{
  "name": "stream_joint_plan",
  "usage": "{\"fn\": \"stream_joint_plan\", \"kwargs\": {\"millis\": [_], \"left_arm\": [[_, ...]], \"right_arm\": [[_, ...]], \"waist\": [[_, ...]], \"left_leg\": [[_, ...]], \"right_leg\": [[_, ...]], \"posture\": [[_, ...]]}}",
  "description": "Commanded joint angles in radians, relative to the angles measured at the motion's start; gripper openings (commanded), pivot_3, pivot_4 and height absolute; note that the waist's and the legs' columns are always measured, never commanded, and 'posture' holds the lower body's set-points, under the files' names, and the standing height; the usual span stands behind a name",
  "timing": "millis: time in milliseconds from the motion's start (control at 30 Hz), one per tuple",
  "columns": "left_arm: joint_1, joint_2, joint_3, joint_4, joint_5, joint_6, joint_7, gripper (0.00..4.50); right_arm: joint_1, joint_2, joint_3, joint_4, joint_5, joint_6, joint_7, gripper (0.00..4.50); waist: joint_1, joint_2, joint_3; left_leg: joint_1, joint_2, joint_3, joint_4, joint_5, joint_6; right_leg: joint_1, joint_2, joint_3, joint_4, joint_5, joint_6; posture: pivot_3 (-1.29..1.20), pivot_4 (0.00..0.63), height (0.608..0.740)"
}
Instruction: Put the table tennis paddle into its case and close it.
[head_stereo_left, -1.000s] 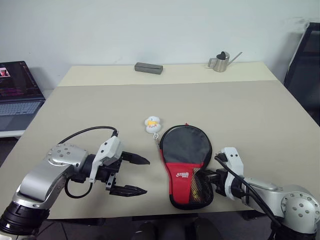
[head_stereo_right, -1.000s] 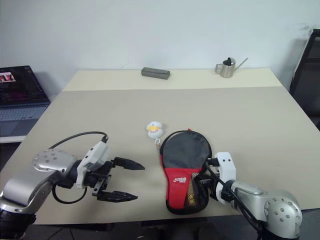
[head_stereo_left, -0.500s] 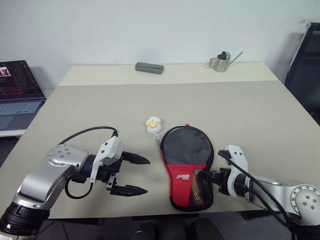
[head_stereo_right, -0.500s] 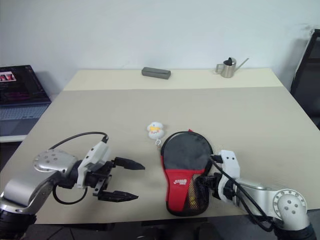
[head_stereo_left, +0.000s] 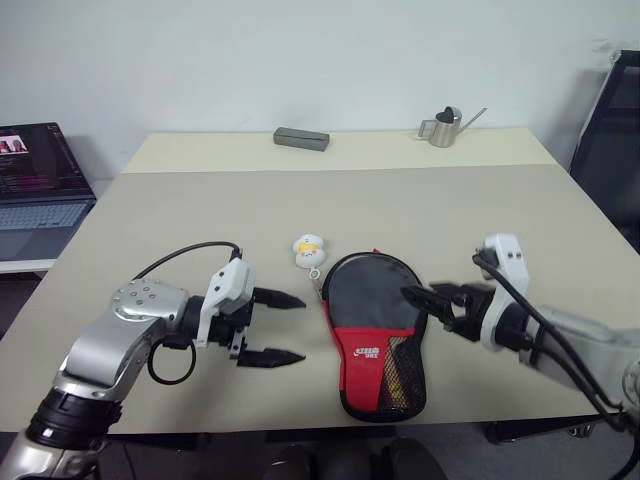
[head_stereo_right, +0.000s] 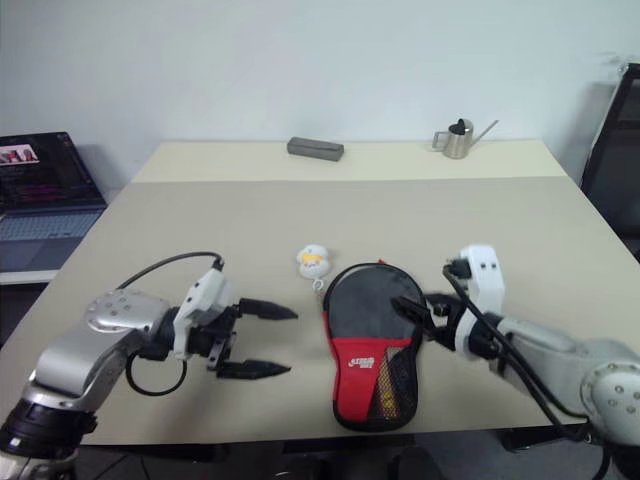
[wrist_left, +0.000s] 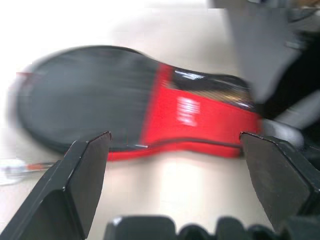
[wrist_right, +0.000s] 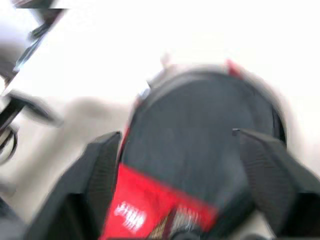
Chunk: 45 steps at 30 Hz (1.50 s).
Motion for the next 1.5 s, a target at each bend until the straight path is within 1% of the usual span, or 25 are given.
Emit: {"fn": "stream_joint_plan", "kwargs": {"millis": [33,67,167,233,300,367,467,567,733,867,933,1000,1100,1200,1300,1500], "left_arm": [[-0.017,-0.011,0.048,0.013,0.017,-0.021,0.064,4.5],[-0.015,-0.011,0.051,0.014,0.02,-0.024,0.072,4.5],[-0.019,-0.026,0.103,0.012,0.018,-0.018,0.148,4.5],[-0.014,-0.021,0.142,0.007,0.011,-0.005,0.186,4.5],[0.005,-0.009,0.163,0.002,0.015,-0.004,0.201,4.5],[0.024,-0.001,0.178,0.001,0.018,-0.003,0.211,4.5],[0.034,0.003,0.196,-0.006,0.013,0.005,0.226,4.5],[0.038,0.012,0.213,-0.008,-0.002,0.015,0.225,4.5],[0.042,0.022,0.235,0.008,-0.003,0.02,0.231,4.5],[0.021,0.019,0.241,0.051,0.002,0.016,0.243,4.5],[0.006,0.016,0.229,0.069,0.006,0.01,0.242,4.5],[-0.015,0.01,0.212,0.094,0.017,0.002,0.244,4.5],[-0.082,-0.019,0.155,0.175,0.07,-0.023,0.263,4.5],[-0.168,-0.066,0.096,0.279,0.133,-0.045,0.292,4.5],[-0.249,-0.116,0.046,0.385,0.181,-0.065,0.305,4.5],[-0.43,-0.238,-0.03,0.679,0.282,-0.136,0.325,4.5]], "right_arm": [[-0.025,-0.037,0.04,0.009,-0.275,-0.044,0.273,4.49],[-0.03,-0.028,0.045,0.031,-0.313,-0.055,0.311,4.49],[-0.076,-0.032,0.118,0.082,-0.506,-0.123,0.531,4.49],[-0.111,-0.008,0.163,0.119,-0.58,-0.153,0.654,4.49],[-0.134,0.023,0.19,0.148,-0.618,-0.165,0.75,4.49],[-0.156,0.065,0.209,0.182,-0.656,-0.168,0.807,4.49],[-0.189,0.098,0.239,0.21,-0.699,-0.169,0.923,4.49],[-0.229,0.165,0.241,0.256,-0.738,-0.166,0.948,4.49],[-0.24,0.234,0.278,0.337,-0.875,-0.231,1.017,4.49],[-0.236,0.302,0.35,0.465,-1.023,-0.353,1.088,4.49],[-0.226,0.338,0.363,0.517,-1.07,-0.424,1.127,4.49],[-0.222,0.36,0.384,0.572,-1.134,-0.471,1.137,4.49],[-0.227,0.381,0.422,0.658,-1.236,-0.506,1.136,4.49],[-0.234,0.415,0.423,0.721,-1.306,-0.508,1.1,4.49],[-0.236,0.439,0.422,0.751,-1.352,-0.505,1.083,4.49],[-0.228,0.472,0.415,0.756,-1.41,-0.482,1.047,4.49]], "waist": [[0.002,0.0,0.0],[0.003,-0.001,0.0],[0.002,-0.001,0.001],[0.002,-0.002,0.002],[0.002,-0.002,0.002],[0.003,-0.003,0.002],[0.006,-0.003,0.003],[0.007,-0.003,0.003],[0.007,-0.004,0.003],[0.006,-0.004,0.003],[0.006,-0.004,0.003],[0.006,-0.004,0.003],[0.007,-0.004,0.003],[0.007,-0.004,0.003],[0.006,-0.004,0.003],[0.003,-0.005,0.003]], "left_leg": [[0.0,0.0,0.0,0.0,0.0,0.0],[0.0,0.0,0.0,0.0,-0.001,0.001],[-0.001,0.0,0.001,0.0,-0.001,0.002],[-0.001,0.0,0.001,0.0,-0.001,0.002],[-0.001,0.001,0.001,0.0,-0.002,0.002],[0.0,0.001,0.0,-0.001,-0.002,0.002],[-0.001,0.0,0.001,0.0,-0.002,0.001],[-0.001,0.0,0.001,0.0,-0.002,0.001],[-0.001,-0.001,0.001,0.0,-0.002,0.001],[0.0,0.0,0.001,0.0,-0.002,0.001],[0.0,0.0,0.001,0.0,-0.002,0.001],[0.0,0.0,0.001,0.0,-0.002,0.001],[0.0,-0.001,0.001,0.0,-0.002,0.001],[0.0,-0.002,0.001,0.0,-0.002,0.001],[0.0,-0.002,0.0,0.001,-0.001,0.0],[0.001,-0.002,0.0,0.001,-0.001,0.0]], "right_leg": [[0.0,0.0,0.0,-0.001,0.0,0.0],[0.0,0.0,0.0,-0.001,0.001,-0.001],[-0.001,-0.001,0.002,-0.001,0.001,-0.002],[-0.001,-0.001,0.002,-0.001,0.001,-0.002],[-0.001,-0.001,0.001,-0.001,0.001,-0.002],[-0.001,-0.001,0.001,-0.001,0.001,-0.002],[-0.001,-0.001,0.002,-0.001,0.001,-0.002],[-0.001,-0.002,0.001,-0.001,0.001,-0.002],[-0.002,-0.002,0.001,-0.001,0.001,-0.002],[-0.002,-0.002,0.001,-0.001,0.001,-0.002],[-0.002,-0.002,0.001,0.0,0.001,-0.002],[-0.002,-0.002,0.001,0.0,0.001,-0.002],[-0.002,-0.002,0.001,0.0,0.001,-0.002],[-0.002,-0.002,0.001,0.001,0.001,-0.002],[-0.002,-0.002,0.001,0.001,0.001,-0.002],[-0.002,-0.002,0.001,0.002,0.001,-0.002]], "posture": [[0.0,0.15,0.74],[0.0,0.15,0.74],[0.0,0.15,0.74],[0.0,0.15,0.74],[0.0,0.15,0.74],[0.0,0.15,0.74],[0.0,0.15,0.74],[0.0,0.15,0.74],[0.0,0.15,0.74],[0.0,0.15,0.74],[0.0,0.15,0.74],[0.0,0.15,0.74],[0.0,0.15,0.74],[0.0,0.15,0.74],[0.0,0.15,0.74],[0.0,0.15,0.74]]}}
